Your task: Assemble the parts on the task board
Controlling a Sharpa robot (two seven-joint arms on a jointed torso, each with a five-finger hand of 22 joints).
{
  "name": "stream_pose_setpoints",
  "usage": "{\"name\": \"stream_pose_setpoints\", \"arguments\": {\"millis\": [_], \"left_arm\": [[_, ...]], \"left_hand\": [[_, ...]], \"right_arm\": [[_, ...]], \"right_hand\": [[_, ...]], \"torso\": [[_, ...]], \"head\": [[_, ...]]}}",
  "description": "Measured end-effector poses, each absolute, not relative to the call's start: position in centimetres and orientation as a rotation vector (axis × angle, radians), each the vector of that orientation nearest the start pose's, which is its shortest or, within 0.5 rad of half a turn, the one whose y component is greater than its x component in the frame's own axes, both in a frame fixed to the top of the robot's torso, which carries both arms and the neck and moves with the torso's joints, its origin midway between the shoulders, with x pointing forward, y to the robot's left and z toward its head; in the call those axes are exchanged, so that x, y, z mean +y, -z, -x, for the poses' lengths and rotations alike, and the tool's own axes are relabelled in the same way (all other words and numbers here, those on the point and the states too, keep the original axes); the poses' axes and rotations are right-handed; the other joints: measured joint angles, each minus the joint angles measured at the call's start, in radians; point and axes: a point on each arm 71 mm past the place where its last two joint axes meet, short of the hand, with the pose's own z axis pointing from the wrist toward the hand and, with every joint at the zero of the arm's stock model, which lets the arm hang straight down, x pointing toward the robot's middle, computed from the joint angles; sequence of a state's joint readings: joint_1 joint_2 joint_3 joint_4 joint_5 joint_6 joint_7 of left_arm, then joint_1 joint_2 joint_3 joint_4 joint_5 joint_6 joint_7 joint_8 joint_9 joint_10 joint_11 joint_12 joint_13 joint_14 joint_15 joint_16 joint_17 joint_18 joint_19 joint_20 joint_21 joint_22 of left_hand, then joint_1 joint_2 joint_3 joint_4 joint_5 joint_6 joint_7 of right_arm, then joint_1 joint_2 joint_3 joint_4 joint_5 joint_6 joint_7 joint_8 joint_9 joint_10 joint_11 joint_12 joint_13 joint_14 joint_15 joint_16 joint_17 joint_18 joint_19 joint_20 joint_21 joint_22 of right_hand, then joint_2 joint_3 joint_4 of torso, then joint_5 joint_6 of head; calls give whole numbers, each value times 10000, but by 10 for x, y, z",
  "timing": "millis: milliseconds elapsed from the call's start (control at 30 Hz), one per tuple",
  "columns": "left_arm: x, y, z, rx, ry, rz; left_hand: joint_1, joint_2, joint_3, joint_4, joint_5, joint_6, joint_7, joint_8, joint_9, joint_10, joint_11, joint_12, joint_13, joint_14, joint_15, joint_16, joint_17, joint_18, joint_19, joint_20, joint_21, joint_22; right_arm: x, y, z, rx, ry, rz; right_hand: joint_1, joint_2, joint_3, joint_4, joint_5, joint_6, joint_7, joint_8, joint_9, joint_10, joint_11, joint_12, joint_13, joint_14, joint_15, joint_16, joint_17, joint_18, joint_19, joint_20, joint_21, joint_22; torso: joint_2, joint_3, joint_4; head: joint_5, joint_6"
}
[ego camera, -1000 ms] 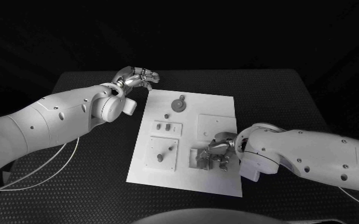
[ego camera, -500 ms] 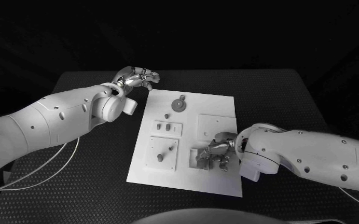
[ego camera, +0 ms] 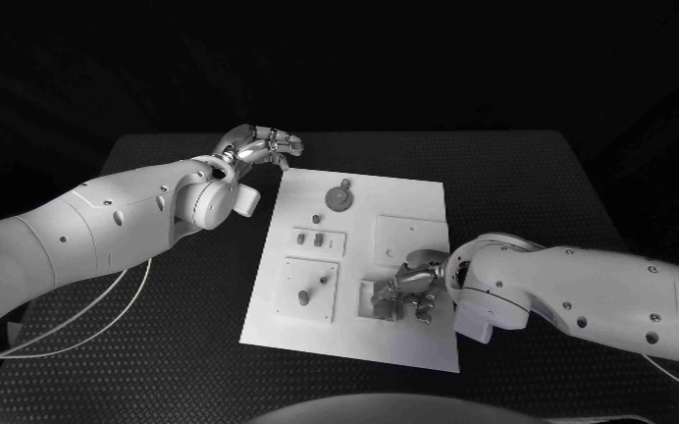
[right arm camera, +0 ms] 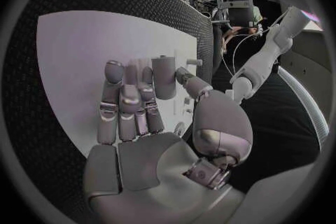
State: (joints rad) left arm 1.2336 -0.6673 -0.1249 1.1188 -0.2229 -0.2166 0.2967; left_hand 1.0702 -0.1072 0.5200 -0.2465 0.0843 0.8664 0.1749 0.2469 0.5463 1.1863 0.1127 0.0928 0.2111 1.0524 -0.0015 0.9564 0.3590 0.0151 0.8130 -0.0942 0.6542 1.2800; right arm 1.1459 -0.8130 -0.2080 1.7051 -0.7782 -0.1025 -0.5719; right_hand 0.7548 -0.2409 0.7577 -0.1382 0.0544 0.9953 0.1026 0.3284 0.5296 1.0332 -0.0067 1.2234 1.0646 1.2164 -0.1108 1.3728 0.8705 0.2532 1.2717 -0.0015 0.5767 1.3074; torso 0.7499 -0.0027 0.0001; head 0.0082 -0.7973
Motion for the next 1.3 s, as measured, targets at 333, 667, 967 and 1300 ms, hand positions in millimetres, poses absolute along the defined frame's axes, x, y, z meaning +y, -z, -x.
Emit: {"name": "stream_pose_setpoints", "arguments": {"millis": [333, 667, 967, 1300], "left_arm": [[237, 214, -551, 15768, 12534, 9192], [237, 214, -551, 15769, 12536, 9192], [237, 214, -551, 15769, 12536, 9192], [237, 214, -551, 15769, 12534, 9194]], "left_hand": [[0, 0, 0, 0, 0, 0, 0, 0, 0, 0, -1, 0, 0, 0, 0, 0, -1, 0, -1, 1, 0, 6], [0, 0, 0, 0, 0, -1, 0, 0, 0, 1, -2, 0, 0, 0, 0, 0, 7, 0, -4, 4, 0, 7], [0, 0, 0, 0, 0, -1, 0, 0, 0, 2, -4, 0, 0, 0, 0, 0, 6, 0, -17, 17, -39, 15], [0, 0, 0, -1, 0, -1, -1, 0, 0, 4, -6, 0, 0, 0, 0, 0, 16, 1, -18, 18, -39, 14]], "right_arm": [[-160, 290, -388, 25359, -5876, -4620], [-161, 290, -388, 25323, -5903, -4564], [-161, 290, -388, 25303, -5937, -4535], [-161, 290, -387, 25281, -6002, -4507]], "right_hand": [[-175, -251, -306, 113, 0, -20, 19, 0, 28, 13, 13, -39, 42, -6, 9, -40, 68, -4, -35, 34, 0, 0], [-227, -303, -485, 128, 0, -34, 34, 8, 44, 15, 15, -77, 62, -13, 20, -76, 100, -47, -58, 13, 0, 0], [-292, -368, -609, 195, 0, -81, 8, 28, 71, 15, 16, -77, 76, -50, 3, -76, 123, -59, -91, 11, 0, 0], [-345, -421, -707, 183, 0, -82, 8, 28, 83, 15, 15, -77, 87, -64, 17, -116, 146, -63, -91, 12, 0, 0]], "torso": [[1, -1, 0], [1, 0, 0], [1, 6, -5], [2, 6, -3]], "head": [[17, -6], [39, 12], [52, 20], [75, 7]]}}
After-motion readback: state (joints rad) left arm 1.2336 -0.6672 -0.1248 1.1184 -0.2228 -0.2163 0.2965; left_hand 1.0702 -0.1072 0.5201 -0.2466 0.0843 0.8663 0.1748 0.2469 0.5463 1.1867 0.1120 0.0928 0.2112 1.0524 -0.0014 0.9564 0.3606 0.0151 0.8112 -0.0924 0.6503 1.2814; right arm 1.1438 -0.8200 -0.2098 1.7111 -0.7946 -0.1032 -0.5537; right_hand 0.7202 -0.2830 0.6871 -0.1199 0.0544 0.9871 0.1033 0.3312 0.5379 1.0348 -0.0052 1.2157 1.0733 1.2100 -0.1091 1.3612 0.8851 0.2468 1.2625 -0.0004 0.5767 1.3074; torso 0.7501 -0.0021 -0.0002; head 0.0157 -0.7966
